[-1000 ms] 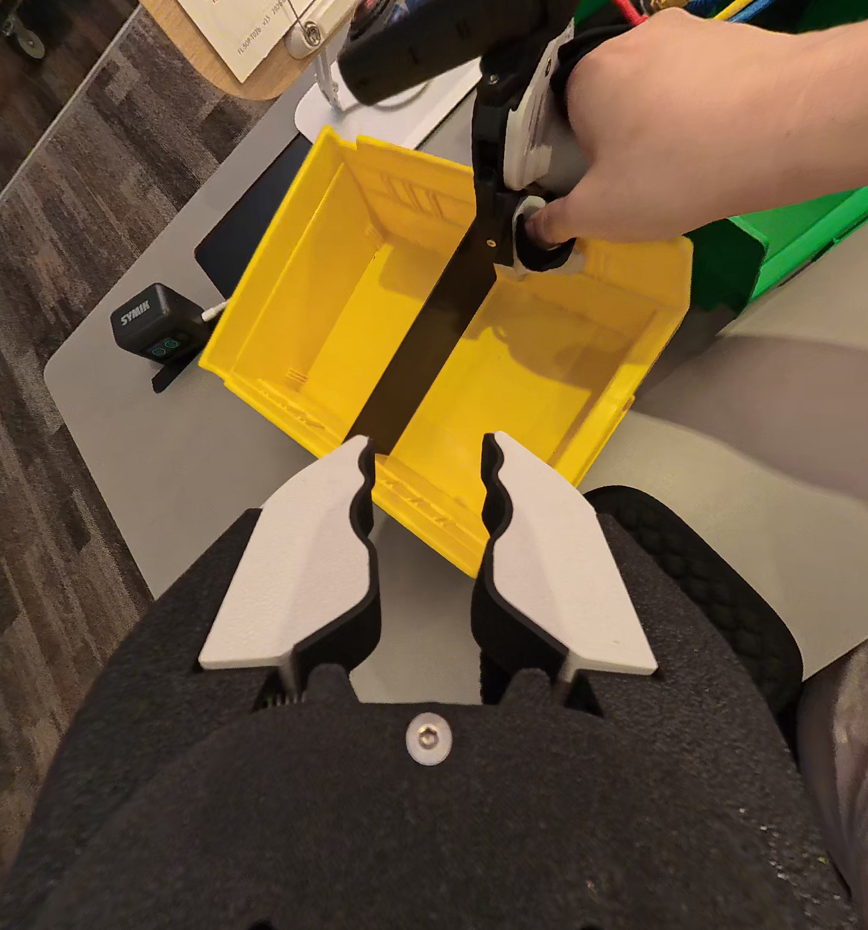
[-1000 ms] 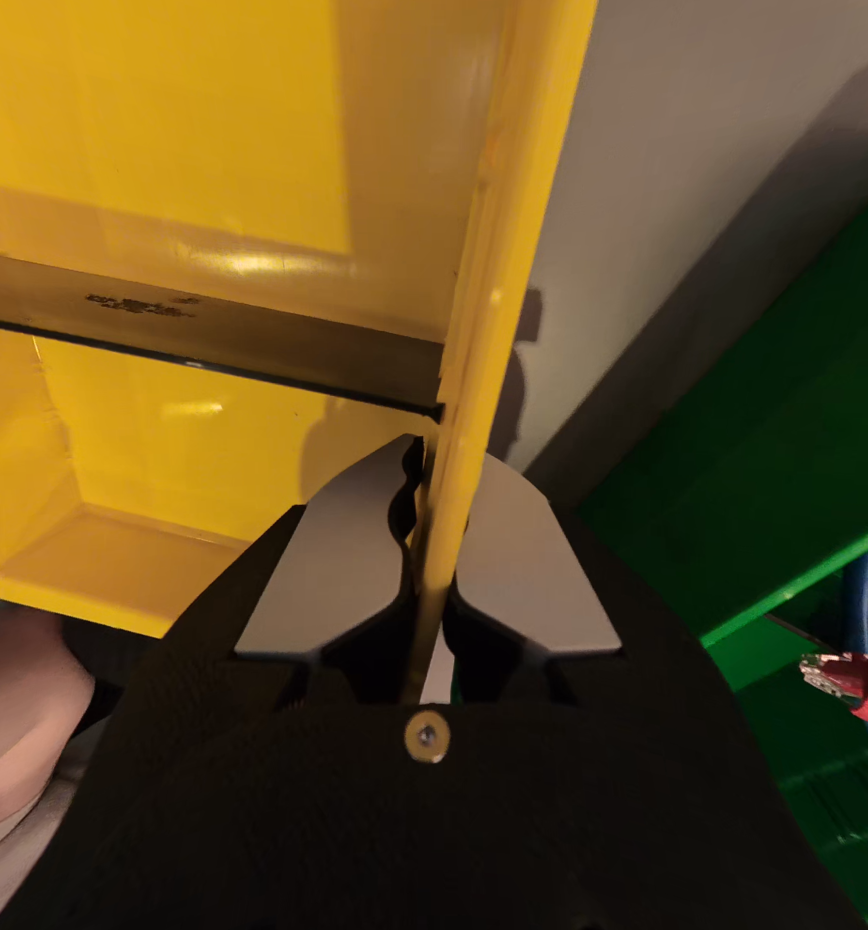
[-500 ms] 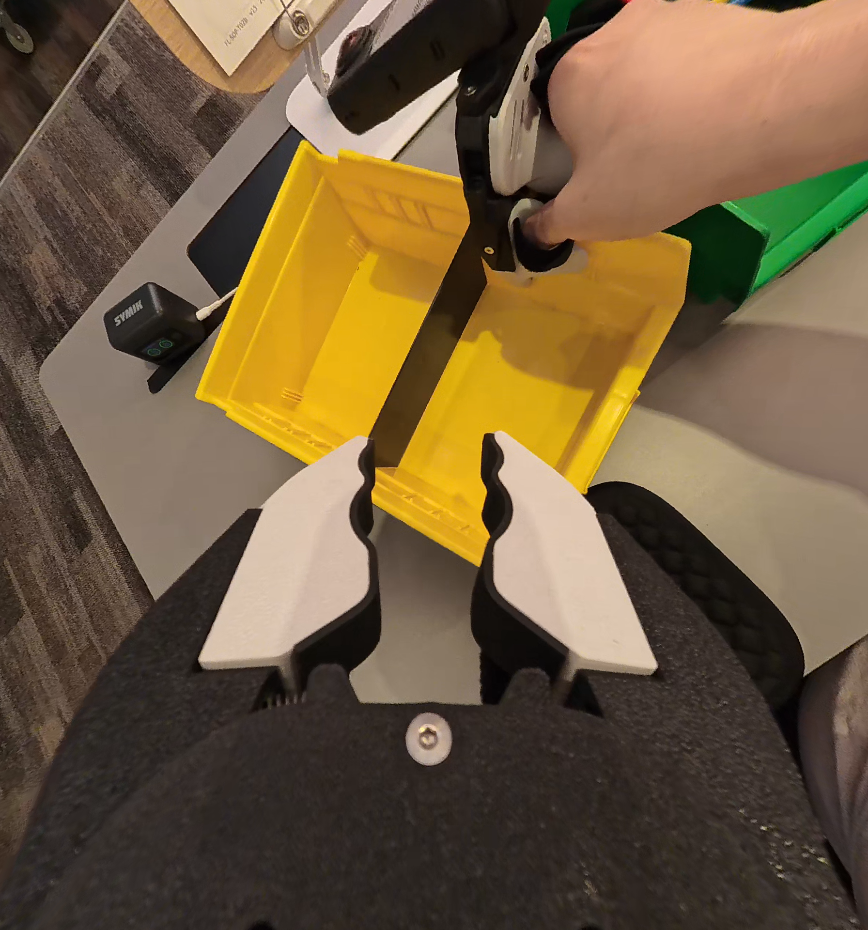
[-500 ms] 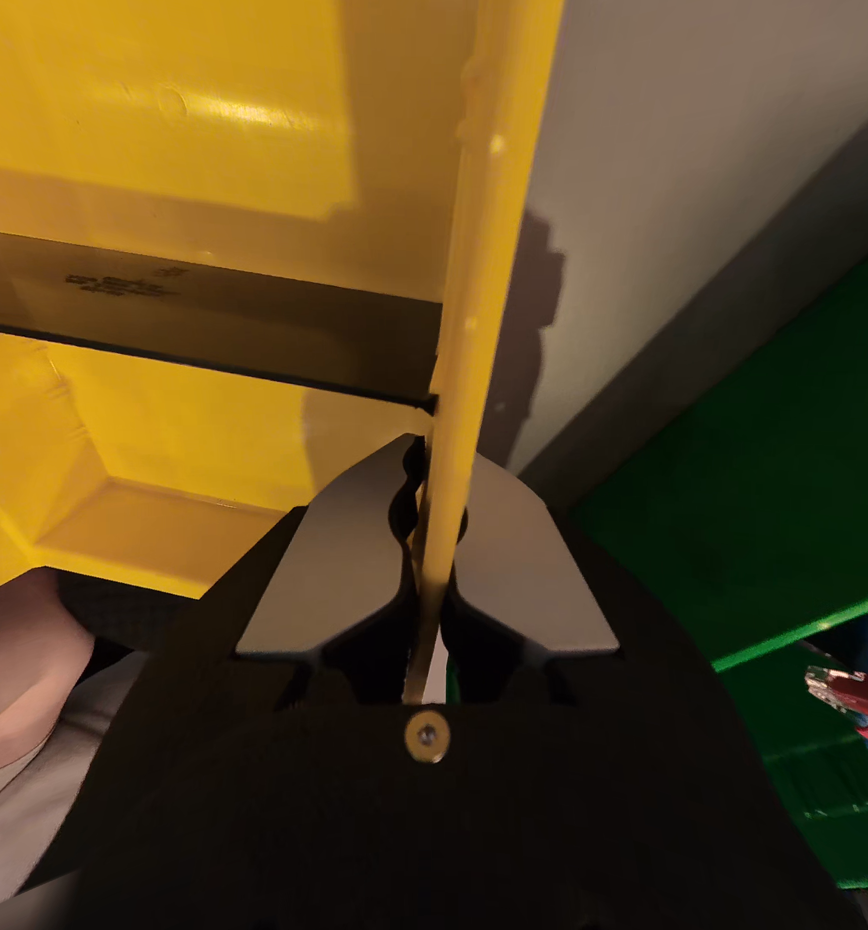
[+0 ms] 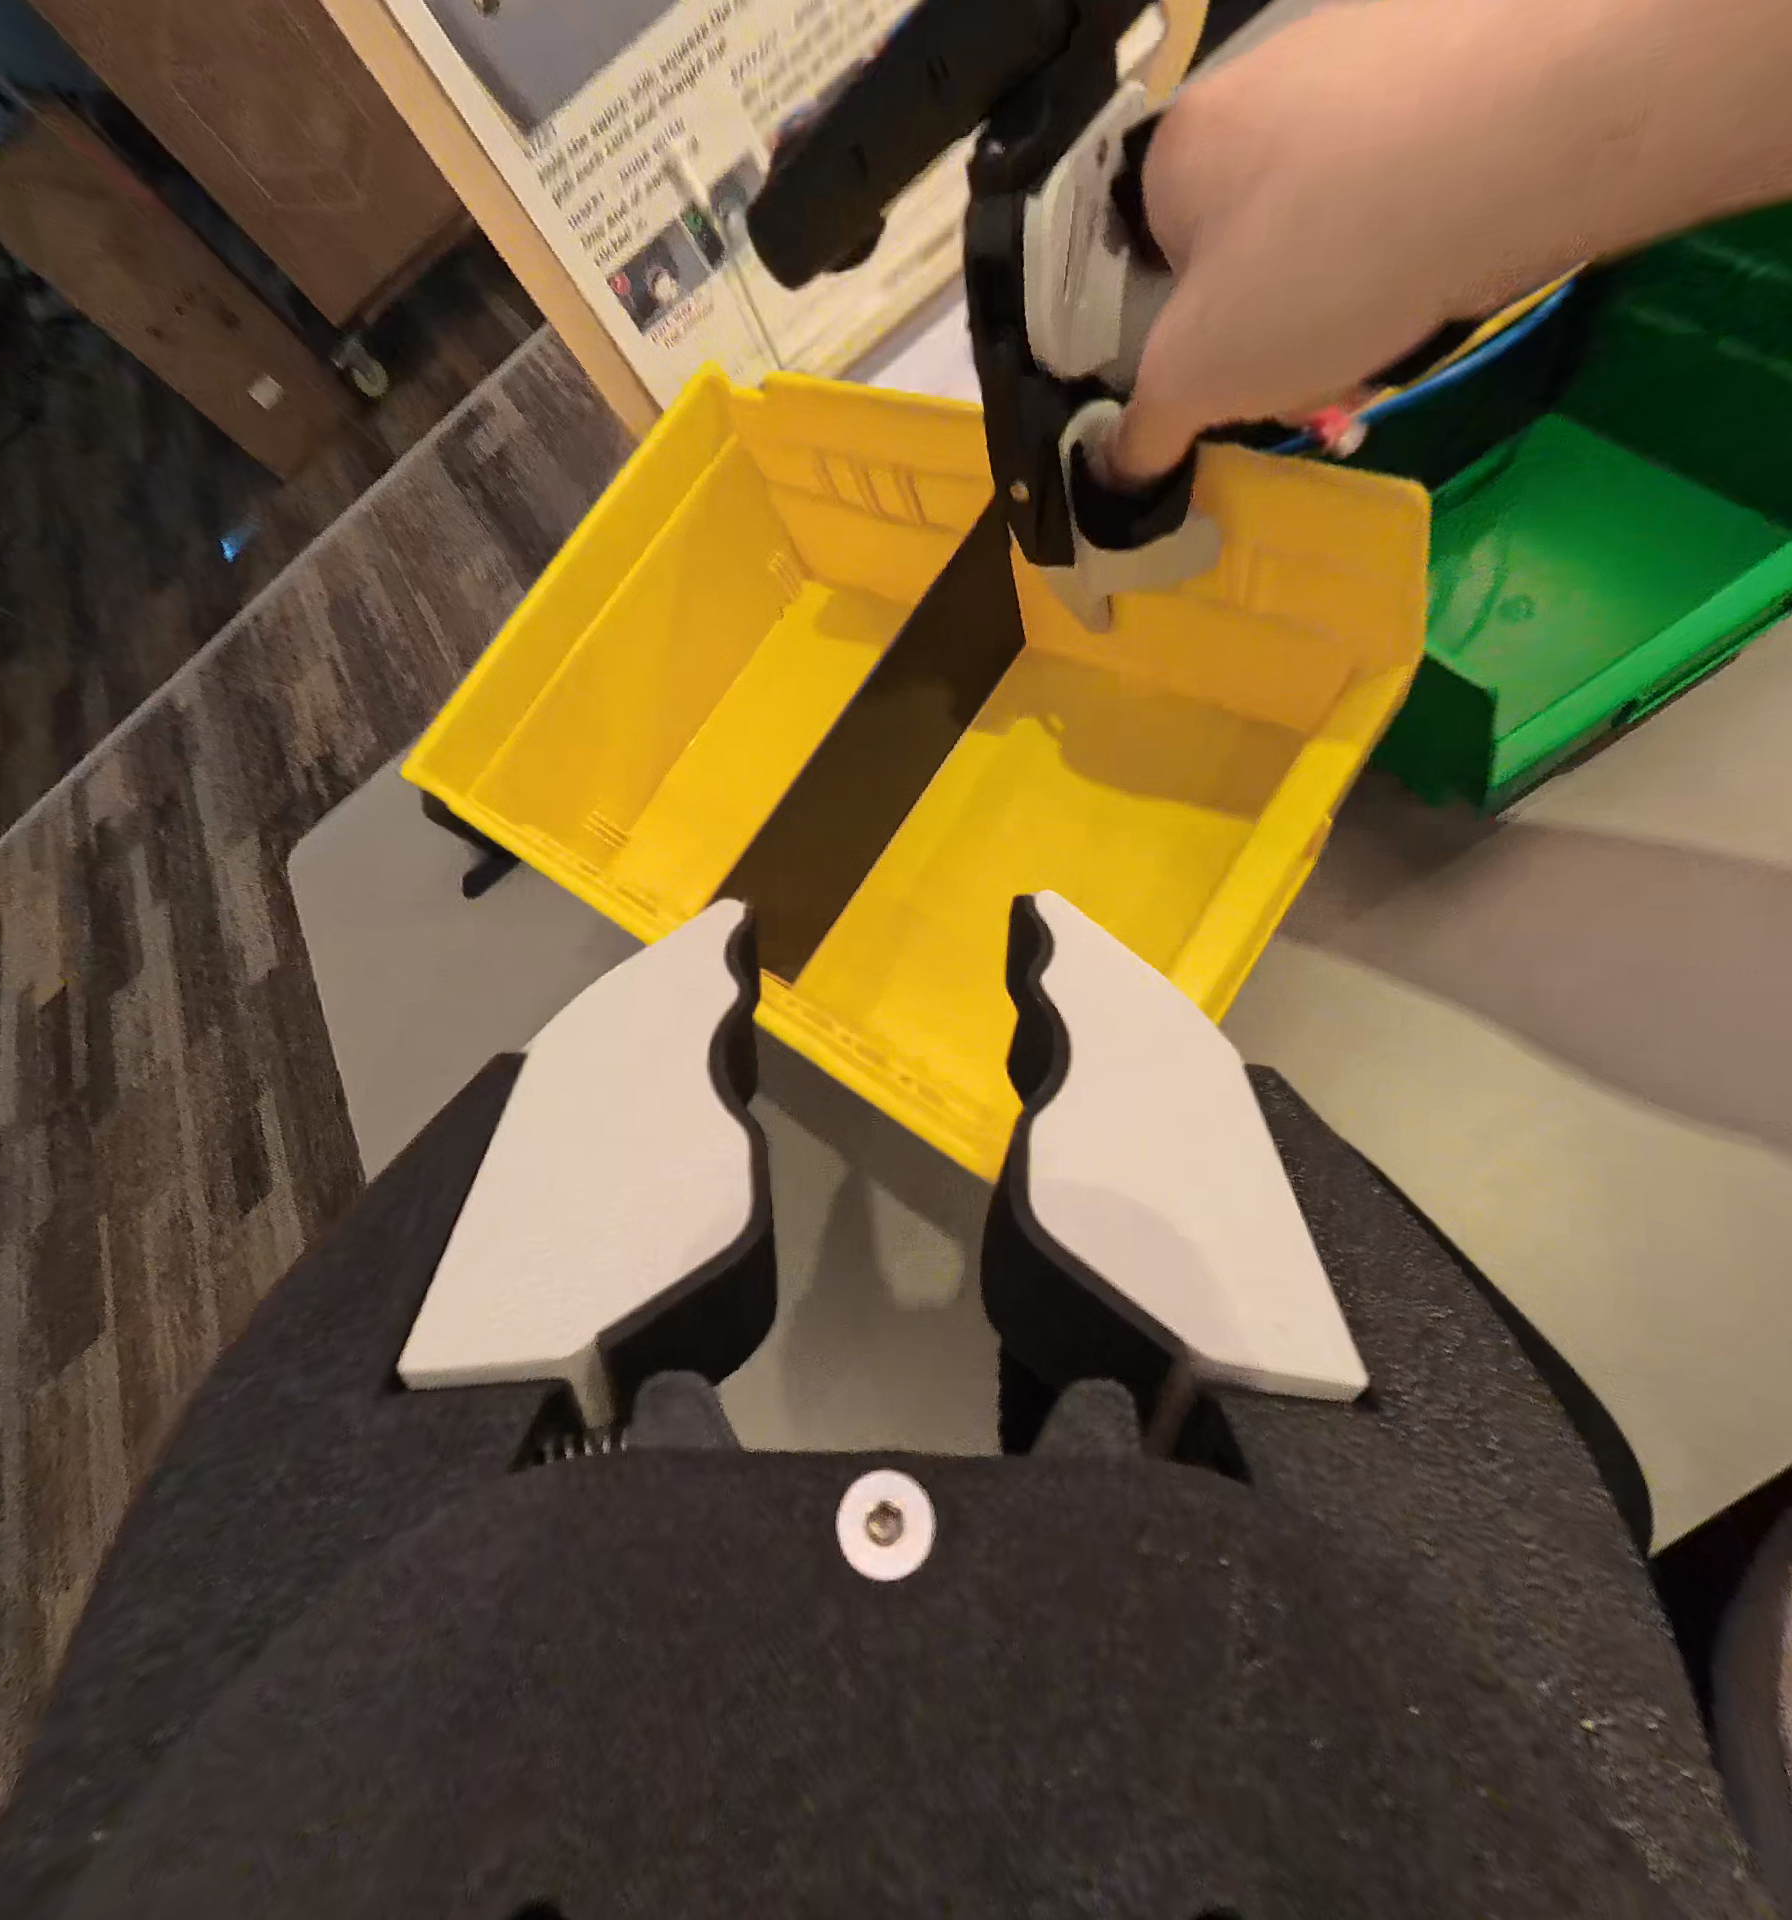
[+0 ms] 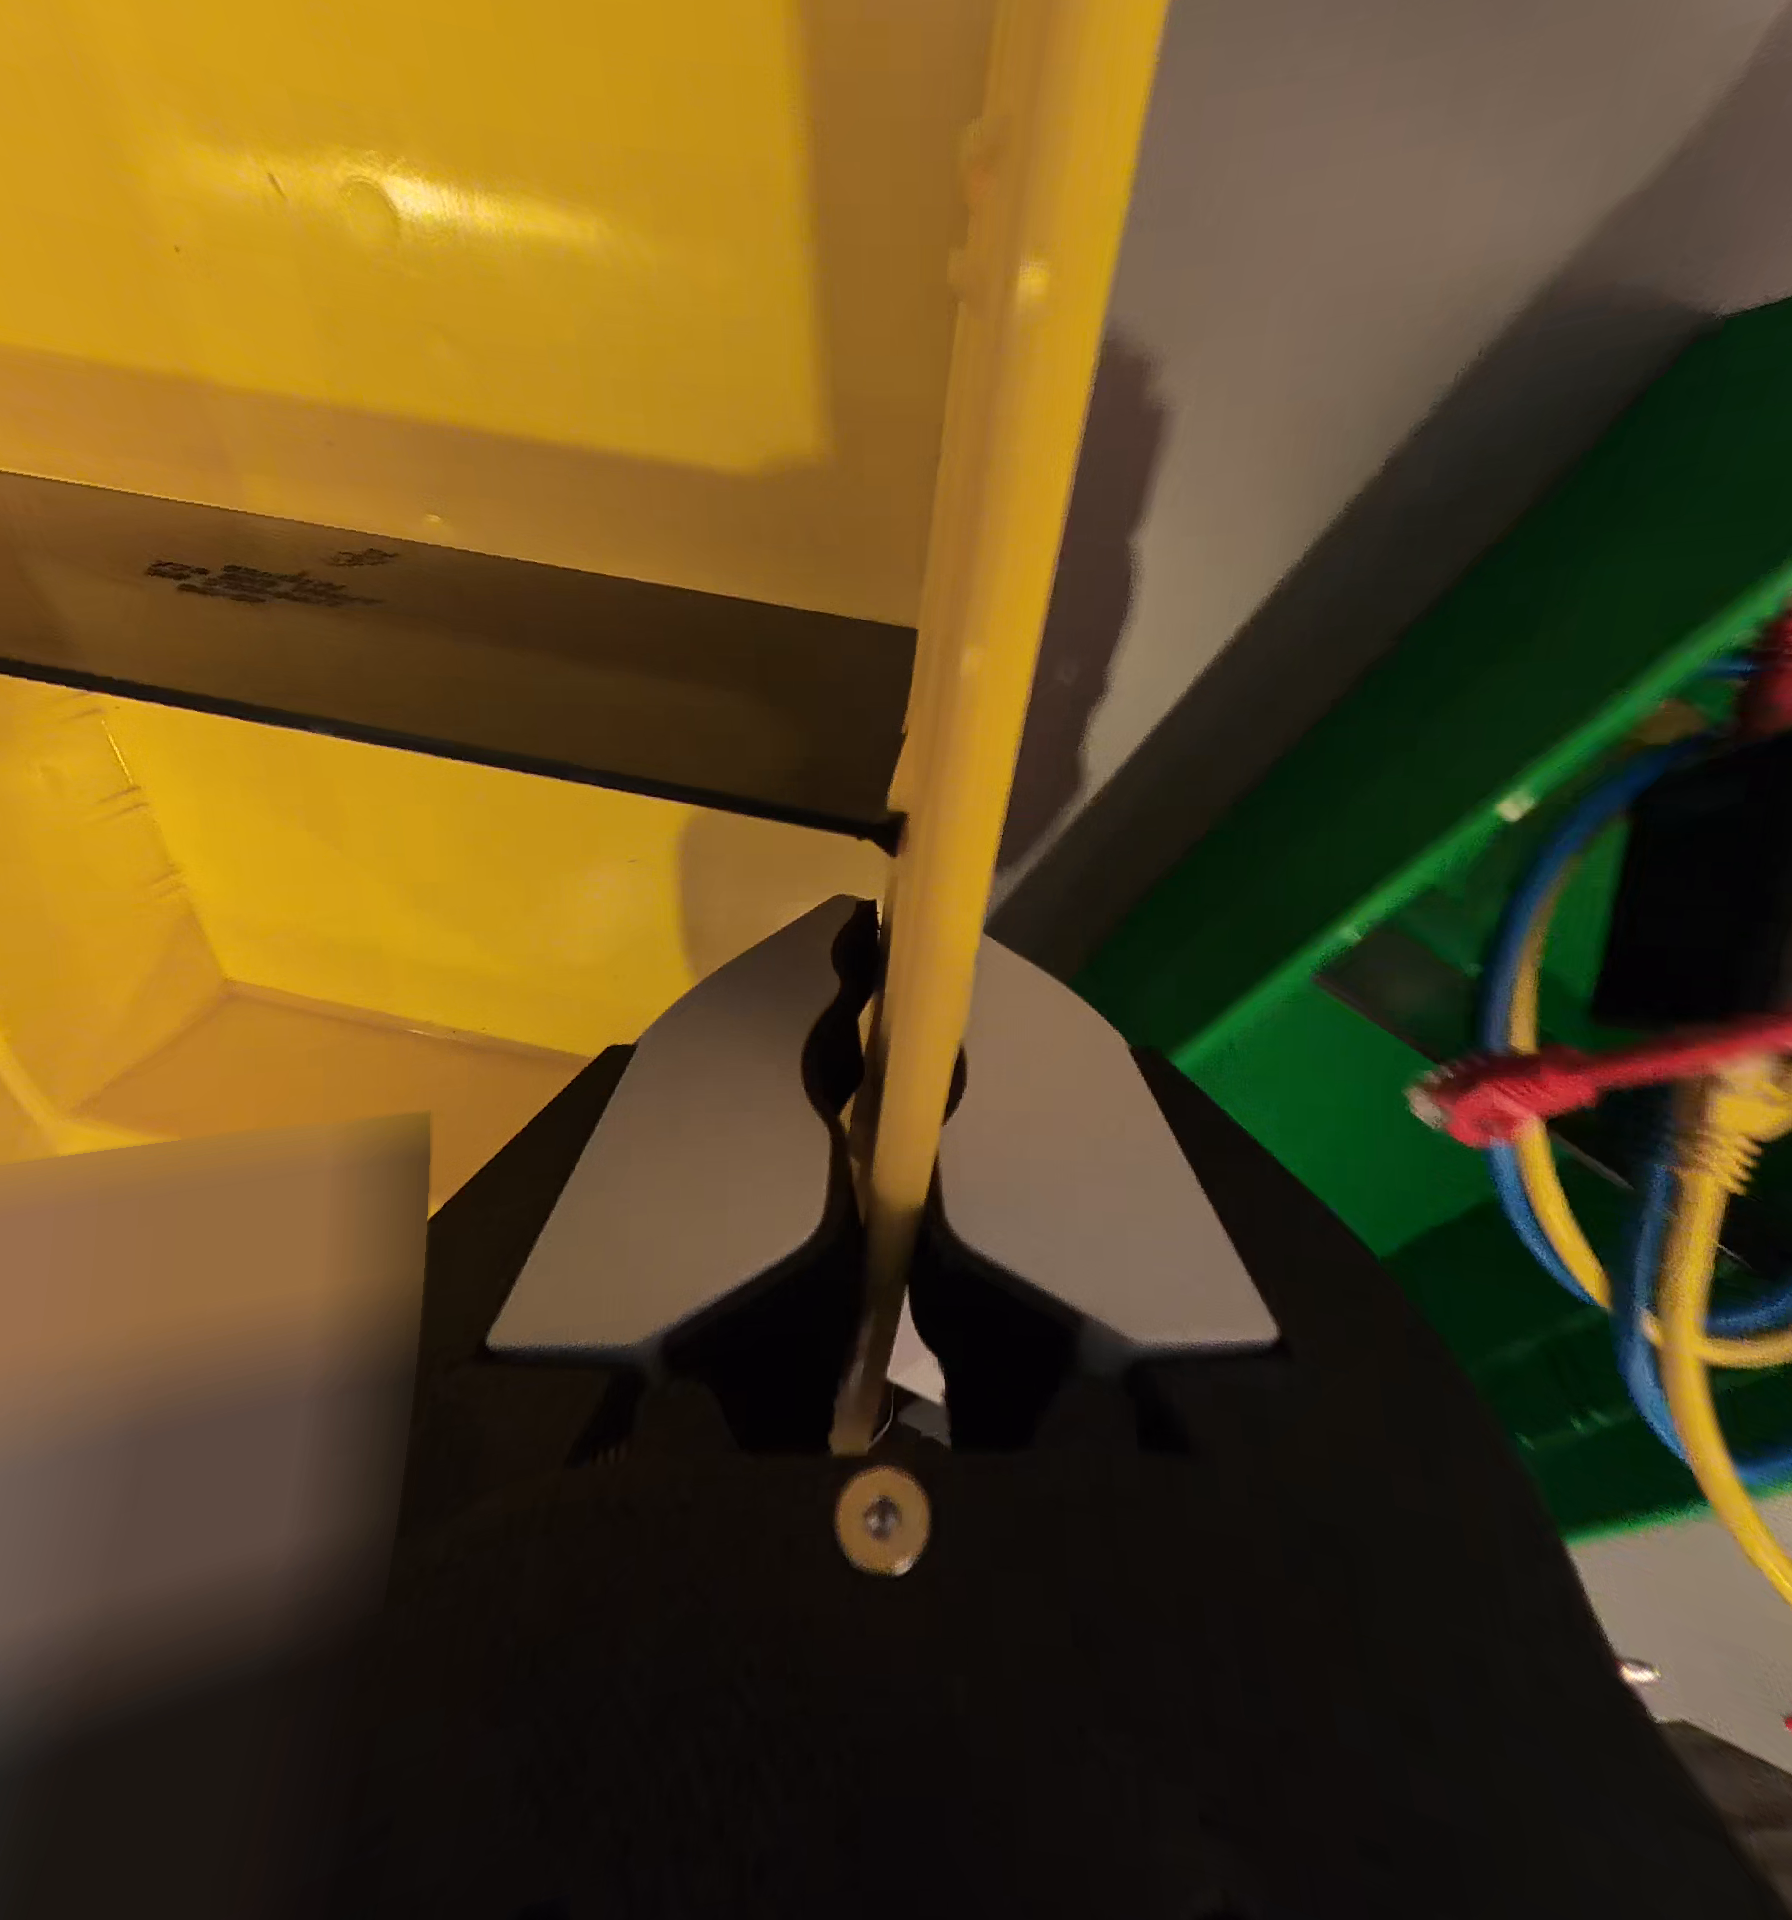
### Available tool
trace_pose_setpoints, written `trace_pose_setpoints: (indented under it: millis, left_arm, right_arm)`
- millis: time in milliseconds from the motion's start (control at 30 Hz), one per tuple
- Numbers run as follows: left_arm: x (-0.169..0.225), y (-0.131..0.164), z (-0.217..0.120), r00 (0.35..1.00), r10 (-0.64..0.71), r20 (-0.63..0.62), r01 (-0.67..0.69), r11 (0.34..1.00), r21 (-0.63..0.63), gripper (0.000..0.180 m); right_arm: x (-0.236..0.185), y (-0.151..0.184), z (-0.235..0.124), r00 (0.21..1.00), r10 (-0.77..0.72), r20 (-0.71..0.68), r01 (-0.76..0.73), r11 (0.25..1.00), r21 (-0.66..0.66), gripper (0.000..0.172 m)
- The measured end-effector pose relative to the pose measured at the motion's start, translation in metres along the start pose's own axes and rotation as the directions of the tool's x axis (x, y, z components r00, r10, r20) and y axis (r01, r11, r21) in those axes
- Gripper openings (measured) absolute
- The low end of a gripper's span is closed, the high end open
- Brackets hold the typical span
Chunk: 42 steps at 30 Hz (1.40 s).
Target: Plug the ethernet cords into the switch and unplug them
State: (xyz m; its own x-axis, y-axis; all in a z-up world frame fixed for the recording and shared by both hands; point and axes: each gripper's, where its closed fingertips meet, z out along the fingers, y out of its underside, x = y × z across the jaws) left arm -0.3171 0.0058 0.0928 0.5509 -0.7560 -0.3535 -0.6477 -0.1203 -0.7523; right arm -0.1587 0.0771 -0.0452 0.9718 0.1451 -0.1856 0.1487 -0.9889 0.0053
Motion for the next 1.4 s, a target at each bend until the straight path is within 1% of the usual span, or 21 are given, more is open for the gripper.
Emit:
trace_pose_setpoints:
  millis: [100, 167, 300, 400, 467, 567, 633, 700, 767, 833, 900, 933, 967, 1067, 1100, 1133, 1167, 1267, 1333, 1367, 1400]
  left_arm:
    - [0.015, -0.014, -0.025, 1.000, 0.027, 0.004, -0.027, 0.992, 0.127, 0.045]
    - [0.030, -0.021, -0.037, 0.998, 0.047, -0.034, -0.040, 0.981, 0.190, 0.049]
    - [0.059, -0.028, -0.041, 0.983, 0.129, -0.133, -0.097, 0.969, 0.229, 0.062]
    - [0.088, -0.038, -0.031, 0.943, 0.200, -0.267, -0.133, 0.959, 0.251, 0.064]
    - [0.106, -0.042, -0.014, 0.909, 0.217, -0.357, -0.142, 0.964, 0.223, 0.064]
    - [0.138, -0.034, 0.032, 0.853, 0.182, -0.489, -0.178, 0.982, 0.055, 0.066]
    - [0.160, -0.024, 0.066, 0.823, 0.136, -0.552, -0.221, 0.971, -0.090, 0.066]
    - [0.168, -0.023, 0.105, 0.838, 0.089, -0.538, -0.210, 0.963, -0.168, 0.064]
    - [0.167, -0.021, 0.138, 0.841, 0.065, -0.536, -0.230, 0.941, -0.248, 0.071]
    - [0.159, -0.023, 0.160, 0.845, -0.020, -0.535, -0.196, 0.918, -0.345, 0.055]
    - [0.148, -0.032, 0.177, 0.858, -0.049, -0.511, -0.169, 0.913, -0.371, 0.052]
    - [0.145, -0.035, 0.183, 0.859, -0.047, -0.510, -0.171, 0.912, -0.372, 0.057]
    - [0.142, -0.036, 0.190, 0.863, -0.058, -0.502, -0.158, 0.913, -0.376, 0.061]
    - [0.138, -0.036, 0.200, 0.856, -0.176, -0.487, -0.049, 0.908, -0.416, 0.054]
    - [0.139, -0.035, 0.200, 0.844, -0.250, -0.474, 0.007, 0.889, -0.457, 0.053]
    - [0.139, -0.037, 0.202, 0.837, -0.314, -0.449, 0.063, 0.869, -0.491, 0.059]
    - [0.137, -0.036, 0.207, 0.840, -0.351, -0.413, 0.100, 0.849, -0.519, 0.058]
    - [0.136, -0.027, 0.221, 0.849, -0.403, -0.343, 0.133, 0.790, -0.599, 0.059]
    - [0.146, -0.023, 0.228, 0.819, -0.464, -0.336, 0.159, 0.748, -0.645, 0.057]
    - [0.153, -0.023, 0.231, 0.796, -0.502, -0.338, 0.174, 0.725, -0.666, 0.055]
    - [0.160, -0.024, 0.233, 0.769, -0.533, -0.353, 0.182, 0.712, -0.678, 0.037]
  right_arm:
    - [0.019, 0.012, -0.039, 1.000, 0.016, 0.021, -0.016, 1.000, 0.014, 0.005]
    - [0.043, 0.030, -0.067, 0.999, 0.042, 0.016, -0.042, 0.999, 0.019, 0.005]
    - [0.114, 0.091, -0.122, 0.992, 0.128, -0.023, -0.127, 0.991, 0.050, 0.004]
    - [0.170, 0.146, -0.160, 0.975, 0.218, -0.035, -0.214, 0.971, 0.105, 0.004]
    - [0.208, 0.184, -0.181, 0.959, 0.280, -0.039, -0.271, 0.950, 0.158, 0.005]
    - [0.263, 0.238, -0.198, 0.927, 0.374, -0.022, -0.359, 0.902, 0.240, 0.004]
    - [0.294, 0.271, -0.196, 0.906, 0.422, 0.009, -0.407, 0.869, 0.282, 0.004]
    - [0.322, 0.300, -0.185, 0.886, 0.460, 0.054, -0.453, 0.838, 0.305, 0.005]
    - [0.346, 0.325, -0.170, 0.866, 0.491, 0.094, -0.494, 0.811, 0.313, 0.005]
    - [0.367, 0.344, -0.155, 0.848, 0.519, 0.110, -0.525, 0.791, 0.313, 0.005]
    - [0.385, 0.359, -0.142, 0.837, 0.536, 0.109, -0.541, 0.783, 0.308, 0.005]
    - [0.393, 0.364, -0.136, 0.833, 0.542, 0.108, -0.547, 0.779, 0.307, 0.005]
    - [0.399, 0.368, -0.131, 0.830, 0.548, 0.110, -0.552, 0.776, 0.305, 0.005]
    - [0.416, 0.372, -0.117, 0.820, 0.559, 0.123, -0.567, 0.765, 0.305, 0.004]
    - [0.420, 0.372, -0.112, 0.819, 0.560, 0.129, -0.570, 0.763, 0.306, 0.004]
    - [0.424, 0.370, -0.108, 0.817, 0.560, 0.134, -0.572, 0.761, 0.307, 0.004]
    - [0.427, 0.369, -0.103, 0.819, 0.558, 0.137, -0.570, 0.761, 0.309, 0.004]
    - [0.434, 0.362, -0.089, 0.823, 0.546, 0.154, -0.565, 0.765, 0.308, 0.004]
    - [0.438, 0.359, -0.080, 0.825, 0.540, 0.165, -0.563, 0.770, 0.300, 0.004]
    - [0.440, 0.358, -0.076, 0.825, 0.539, 0.168, -0.564, 0.771, 0.295, 0.004]
    - [0.443, 0.358, -0.072, 0.825, 0.540, 0.168, -0.565, 0.773, 0.289, 0.004]
